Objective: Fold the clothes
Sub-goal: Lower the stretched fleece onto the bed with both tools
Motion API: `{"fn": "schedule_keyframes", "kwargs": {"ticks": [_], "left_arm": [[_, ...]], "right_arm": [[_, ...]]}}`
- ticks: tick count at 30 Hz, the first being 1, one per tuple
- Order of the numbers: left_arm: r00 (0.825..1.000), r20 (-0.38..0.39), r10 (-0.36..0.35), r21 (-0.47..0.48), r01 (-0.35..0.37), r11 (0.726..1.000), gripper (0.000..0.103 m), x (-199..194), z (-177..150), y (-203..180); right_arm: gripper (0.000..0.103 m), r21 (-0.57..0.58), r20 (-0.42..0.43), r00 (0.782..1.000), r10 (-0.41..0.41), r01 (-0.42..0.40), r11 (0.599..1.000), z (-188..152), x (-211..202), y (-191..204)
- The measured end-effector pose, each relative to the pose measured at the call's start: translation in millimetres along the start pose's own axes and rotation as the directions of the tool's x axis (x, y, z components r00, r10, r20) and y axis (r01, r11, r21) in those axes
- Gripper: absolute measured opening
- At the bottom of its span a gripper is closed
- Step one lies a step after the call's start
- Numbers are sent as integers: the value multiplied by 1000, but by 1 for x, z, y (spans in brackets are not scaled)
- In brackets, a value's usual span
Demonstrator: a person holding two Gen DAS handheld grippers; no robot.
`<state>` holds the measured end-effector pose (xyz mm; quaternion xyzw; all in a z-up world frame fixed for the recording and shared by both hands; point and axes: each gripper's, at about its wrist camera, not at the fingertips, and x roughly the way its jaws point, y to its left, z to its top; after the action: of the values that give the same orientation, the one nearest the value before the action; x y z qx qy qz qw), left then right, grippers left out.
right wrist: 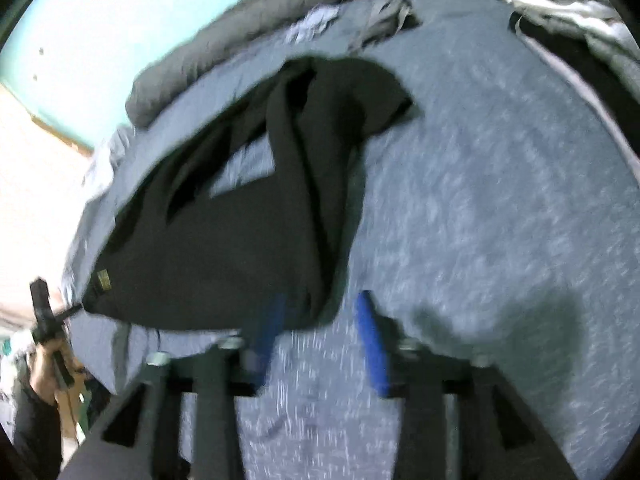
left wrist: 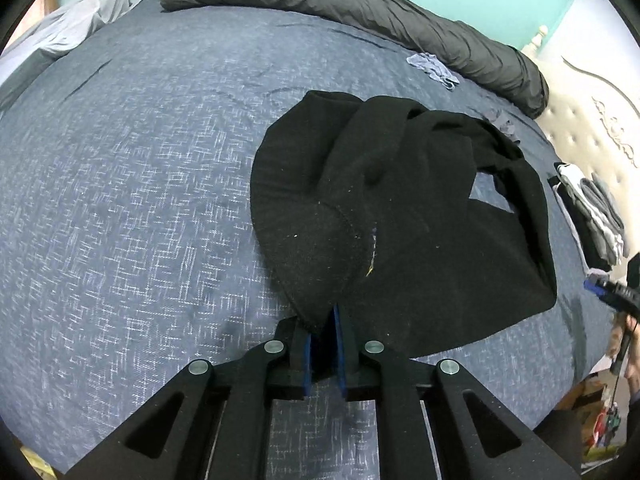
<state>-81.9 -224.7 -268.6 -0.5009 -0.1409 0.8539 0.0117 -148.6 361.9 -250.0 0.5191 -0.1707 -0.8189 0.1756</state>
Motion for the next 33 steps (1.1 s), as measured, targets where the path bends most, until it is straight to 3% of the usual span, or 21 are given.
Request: {"fn": "schedule_keyframes", "kwargs": {"ticks": [7, 12, 17, 19, 21, 23, 25, 28, 33], "left_arm": [[1000, 1, 13, 6, -13, 1000, 11, 11, 1, -2], [1000, 1, 5, -8, -5, 1000, 11, 20, 3, 0], [1000, -3, 0, -17, 0, 1000, 12, 28, 3, 2], [1000, -4, -1, -9, 0, 1000, 12, 30, 2, 1], [1000, -5, 3, 4, -3, 1000, 12, 32, 1, -1], [1000, -7, 5, 7, -5, 1000, 12, 34, 1, -2], [1000, -9, 7, 5, -7, 1000, 12, 35, 0, -3], [1000, -5, 9, 0, -9, 1000, 12, 33, 0, -4], [1000, -2, 8, -13, -8, 1000, 12, 26, 1, -6]], "right_arm": [[56, -51, 61, 998, -19, 22, 998, 57, 16, 21], [56, -132, 47, 999, -19, 25, 991, 91, 57, 49], [56, -162, 84, 992, -95, 108, 981, 119, 97, 61], [56, -151, 74, 993, -94, 104, 983, 124, 111, 59], [50, -154, 70, 995, -74, 84, 984, 125, 118, 59], [14, -185, 63, 996, -70, 80, 979, 123, 121, 63], [4, -218, 60, 996, -71, 82, 972, 119, 122, 66], [3, -226, 96, 994, -55, 76, 971, 114, 104, 67], [3, -203, 203, 979, -16, 58, 978, 107, 36, 55]]}}
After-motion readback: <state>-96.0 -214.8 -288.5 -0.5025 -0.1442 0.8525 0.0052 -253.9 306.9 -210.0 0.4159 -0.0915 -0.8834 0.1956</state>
